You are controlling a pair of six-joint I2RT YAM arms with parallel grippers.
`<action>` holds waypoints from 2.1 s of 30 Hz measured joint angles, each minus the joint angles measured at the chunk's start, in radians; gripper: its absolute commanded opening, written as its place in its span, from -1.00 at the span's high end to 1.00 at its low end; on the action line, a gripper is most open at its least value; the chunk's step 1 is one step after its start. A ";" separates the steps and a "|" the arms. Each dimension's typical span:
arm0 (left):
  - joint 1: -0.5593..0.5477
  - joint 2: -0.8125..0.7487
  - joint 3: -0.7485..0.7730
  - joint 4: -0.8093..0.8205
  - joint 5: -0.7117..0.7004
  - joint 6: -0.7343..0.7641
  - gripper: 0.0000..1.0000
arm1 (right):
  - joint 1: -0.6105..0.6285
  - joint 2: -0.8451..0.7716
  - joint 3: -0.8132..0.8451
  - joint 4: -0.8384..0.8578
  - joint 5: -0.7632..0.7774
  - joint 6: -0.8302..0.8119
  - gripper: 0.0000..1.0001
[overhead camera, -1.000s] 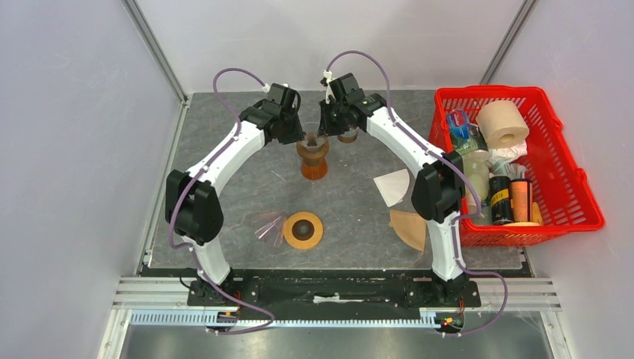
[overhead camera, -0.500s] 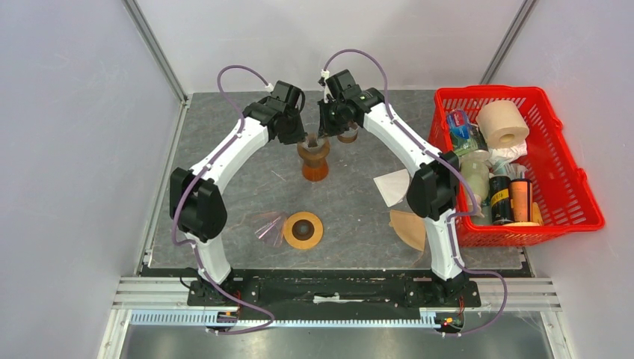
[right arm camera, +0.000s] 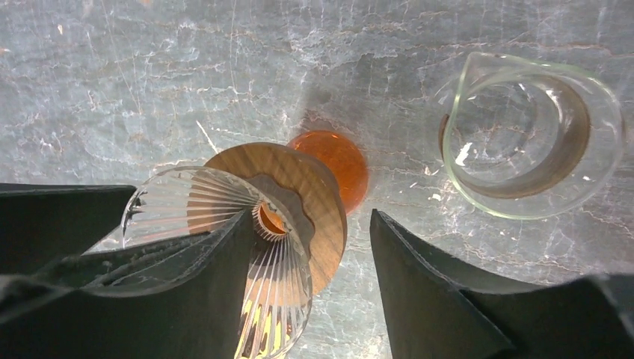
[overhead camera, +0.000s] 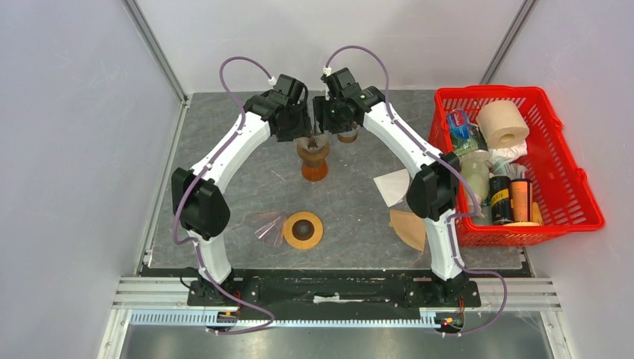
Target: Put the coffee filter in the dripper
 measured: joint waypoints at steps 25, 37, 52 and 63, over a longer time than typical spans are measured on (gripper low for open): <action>-0.001 -0.832 -0.718 0.297 -0.398 0.027 -0.85 | -0.049 -0.943 -1.012 0.468 0.257 -0.037 -0.94; -0.001 -0.978 -0.990 0.457 -0.401 -0.018 -0.87 | -0.047 -0.860 -1.174 0.234 0.378 0.142 -0.94; -0.001 -0.972 -1.023 0.499 -0.384 -0.066 -0.88 | -0.047 -0.718 -1.229 0.221 0.580 0.382 -0.95; -0.001 -0.955 -1.070 0.497 -0.318 -0.101 -0.89 | -0.058 -0.589 -1.259 0.334 0.626 0.525 -0.94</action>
